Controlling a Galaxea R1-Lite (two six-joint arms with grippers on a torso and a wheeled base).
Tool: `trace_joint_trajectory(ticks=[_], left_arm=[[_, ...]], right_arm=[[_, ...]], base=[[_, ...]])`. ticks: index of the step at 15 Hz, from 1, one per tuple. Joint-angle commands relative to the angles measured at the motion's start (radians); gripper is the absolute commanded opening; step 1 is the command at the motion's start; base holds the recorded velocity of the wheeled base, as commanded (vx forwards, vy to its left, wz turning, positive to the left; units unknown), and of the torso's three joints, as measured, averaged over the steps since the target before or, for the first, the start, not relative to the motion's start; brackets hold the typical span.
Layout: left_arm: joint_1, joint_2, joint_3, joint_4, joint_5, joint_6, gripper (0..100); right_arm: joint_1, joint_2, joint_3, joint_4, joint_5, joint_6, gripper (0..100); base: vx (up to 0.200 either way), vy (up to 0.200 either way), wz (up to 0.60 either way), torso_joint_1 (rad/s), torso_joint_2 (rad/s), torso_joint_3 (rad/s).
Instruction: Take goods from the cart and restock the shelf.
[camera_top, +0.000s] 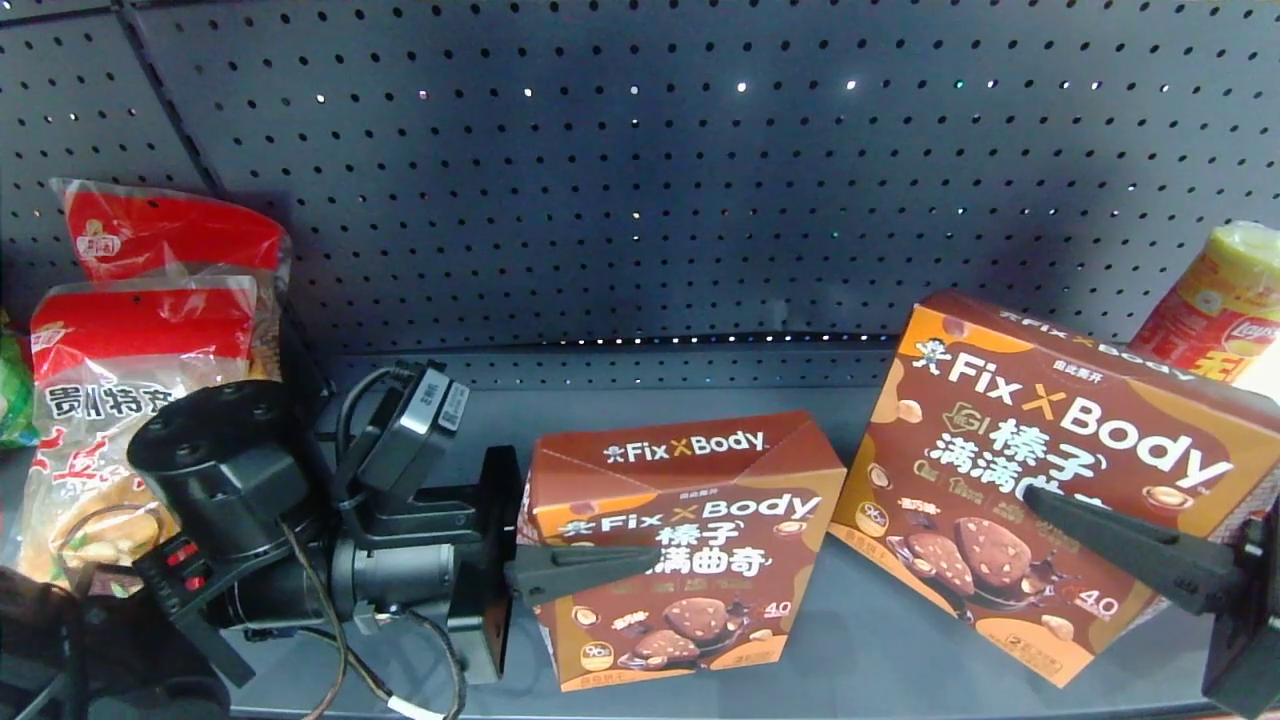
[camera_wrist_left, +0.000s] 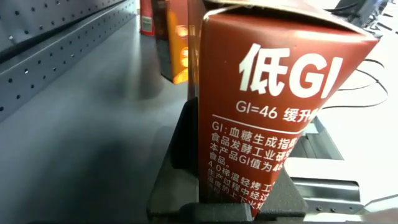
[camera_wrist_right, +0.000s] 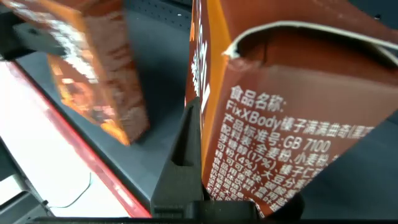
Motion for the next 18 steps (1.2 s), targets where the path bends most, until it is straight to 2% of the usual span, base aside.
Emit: trace_joint_trajectory(ticks=[1,7,9,12,14,15,18], left_arm=[[-0.001,0.027,-0.016,0.001,0.005,0.000,0],[0.001,0.057,-0.044,0.002,0.019,0.007,0],[0.001,0.060,-0.030,0.005,0.017,0.017,0],[0.001,0.058,0.044,0.005,0.017,0.029,0],[0.001,0.055,0.048,0.005,0.016,0.032,0],[0.003,0.055,0.050,0.005,0.016,0.032,100],[0.003,0.052,0.047,0.005,0.016,0.032,100]], right_arm=[[0.005,0.002,0.001,-0.001,0.001,0.000,0],[0.013,0.003,0.006,-0.001,0.007,0.000,0],[0.013,0.003,0.006,-0.001,0.009,0.000,0],[0.013,0.005,0.006,-0.002,0.012,0.000,0],[0.013,0.005,0.006,-0.002,0.012,0.000,0],[0.013,0.005,0.006,-0.002,0.012,0.000,0],[0.013,0.003,0.008,-0.002,0.012,0.000,0]], base=[[0.000,0.000,0.00,0.000,0.00,0.000],[0.000,0.000,0.00,0.000,0.00,0.000],[0.000,0.000,0.00,0.000,0.00,0.000],[0.000,0.000,0.00,0.000,0.00,0.000],[0.000,0.000,0.00,0.000,0.00,0.000],[0.000,0.000,0.00,0.000,0.00,0.000],[0.000,0.000,0.00,0.000,0.00,0.000]])
